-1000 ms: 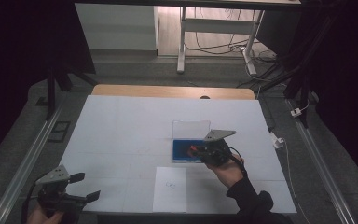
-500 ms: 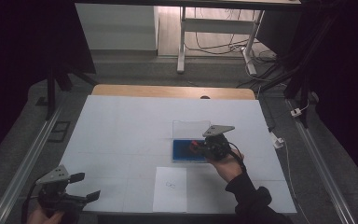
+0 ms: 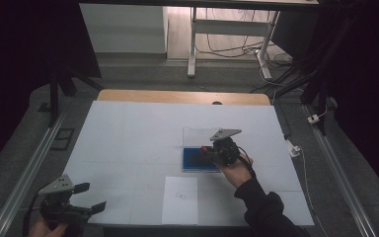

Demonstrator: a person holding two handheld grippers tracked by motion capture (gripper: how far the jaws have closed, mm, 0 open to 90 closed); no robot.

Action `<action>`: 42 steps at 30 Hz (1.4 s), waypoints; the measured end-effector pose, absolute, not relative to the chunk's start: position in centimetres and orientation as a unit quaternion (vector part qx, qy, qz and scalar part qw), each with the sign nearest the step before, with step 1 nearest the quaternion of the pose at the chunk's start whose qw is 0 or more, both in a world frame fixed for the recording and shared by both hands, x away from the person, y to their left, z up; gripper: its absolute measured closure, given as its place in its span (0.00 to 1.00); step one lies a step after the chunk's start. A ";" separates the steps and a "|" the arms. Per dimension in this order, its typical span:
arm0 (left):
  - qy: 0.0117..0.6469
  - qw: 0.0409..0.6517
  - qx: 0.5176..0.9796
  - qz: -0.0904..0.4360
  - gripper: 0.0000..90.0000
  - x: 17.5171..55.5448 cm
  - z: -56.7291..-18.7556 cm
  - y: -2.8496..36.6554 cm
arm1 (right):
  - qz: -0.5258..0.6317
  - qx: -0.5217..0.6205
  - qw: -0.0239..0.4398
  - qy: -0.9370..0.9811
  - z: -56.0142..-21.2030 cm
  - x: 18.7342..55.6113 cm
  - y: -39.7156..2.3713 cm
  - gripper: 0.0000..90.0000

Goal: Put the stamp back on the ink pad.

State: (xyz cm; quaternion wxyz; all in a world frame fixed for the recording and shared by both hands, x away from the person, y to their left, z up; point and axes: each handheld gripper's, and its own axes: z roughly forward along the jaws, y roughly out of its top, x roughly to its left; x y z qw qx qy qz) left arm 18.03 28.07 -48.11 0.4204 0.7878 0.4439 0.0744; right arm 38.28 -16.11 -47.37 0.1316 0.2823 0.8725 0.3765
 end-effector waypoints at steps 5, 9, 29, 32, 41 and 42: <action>0.444 0.421 0.788 0.074 0.06 18.0 -48.1 28.1 | 0.360 0.277 0.137 0.880 -47.8 38.5 -15.6 0.89; 0.444 0.420 0.788 0.074 0.06 18.0 -48.1 28.1 | 0.346 0.276 0.138 0.886 -48.5 38.8 -15.4 0.89; 0.444 0.421 0.787 0.074 0.06 18.0 -48.1 28.1 | 0.330 0.283 0.137 0.890 -49.4 39.1 -14.8 0.88; 0.444 0.422 0.787 0.074 0.06 18.0 -48.1 28.1 | 0.339 0.282 0.143 0.886 -49.3 39.0 -14.9 0.81; 0.443 0.422 0.787 0.074 0.06 18.0 -48.1 28.1 | 0.362 0.289 0.143 0.875 -48.3 38.6 -15.2 0.63; 0.443 0.423 0.787 0.074 0.06 18.0 -48.1 28.1 | 0.364 0.290 0.139 0.874 -48.2 38.5 -15.2 0.61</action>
